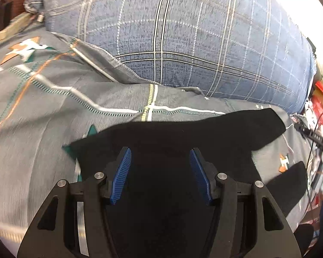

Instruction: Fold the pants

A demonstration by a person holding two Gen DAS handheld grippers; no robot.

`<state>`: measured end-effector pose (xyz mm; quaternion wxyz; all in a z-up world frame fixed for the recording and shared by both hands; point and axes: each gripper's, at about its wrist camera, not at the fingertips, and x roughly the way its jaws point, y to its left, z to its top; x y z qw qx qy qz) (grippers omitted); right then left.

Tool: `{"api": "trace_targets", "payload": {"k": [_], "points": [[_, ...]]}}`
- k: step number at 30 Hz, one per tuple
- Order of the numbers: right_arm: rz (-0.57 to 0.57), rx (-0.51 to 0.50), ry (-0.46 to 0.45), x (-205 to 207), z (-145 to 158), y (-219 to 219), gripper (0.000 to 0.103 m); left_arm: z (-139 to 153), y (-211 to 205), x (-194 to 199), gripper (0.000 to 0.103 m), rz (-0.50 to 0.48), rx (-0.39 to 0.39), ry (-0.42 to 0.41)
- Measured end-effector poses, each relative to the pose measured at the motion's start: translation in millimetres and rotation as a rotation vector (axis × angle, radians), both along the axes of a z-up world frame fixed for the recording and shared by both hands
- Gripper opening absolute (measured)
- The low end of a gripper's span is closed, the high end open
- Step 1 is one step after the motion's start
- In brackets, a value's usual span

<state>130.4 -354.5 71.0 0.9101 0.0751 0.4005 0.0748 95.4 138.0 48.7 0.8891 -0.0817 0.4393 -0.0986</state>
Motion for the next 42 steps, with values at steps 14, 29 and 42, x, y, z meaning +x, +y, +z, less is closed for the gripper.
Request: {"api": "trace_targets", "payload": {"k": [14,29,42], "points": [[0.067,-0.139,0.092,101,-20,-24,0.069,-32,-9,64,0.057,-0.15,0.154,0.071],[0.197,-0.195,0.153,149,-64,1,0.049,-54,-27,87,0.061,-0.3,0.21,0.058],[0.226,-0.397,-0.023,100,-16,26,0.01,-40,-52,61,0.005,-0.344,0.304,0.021]]}}
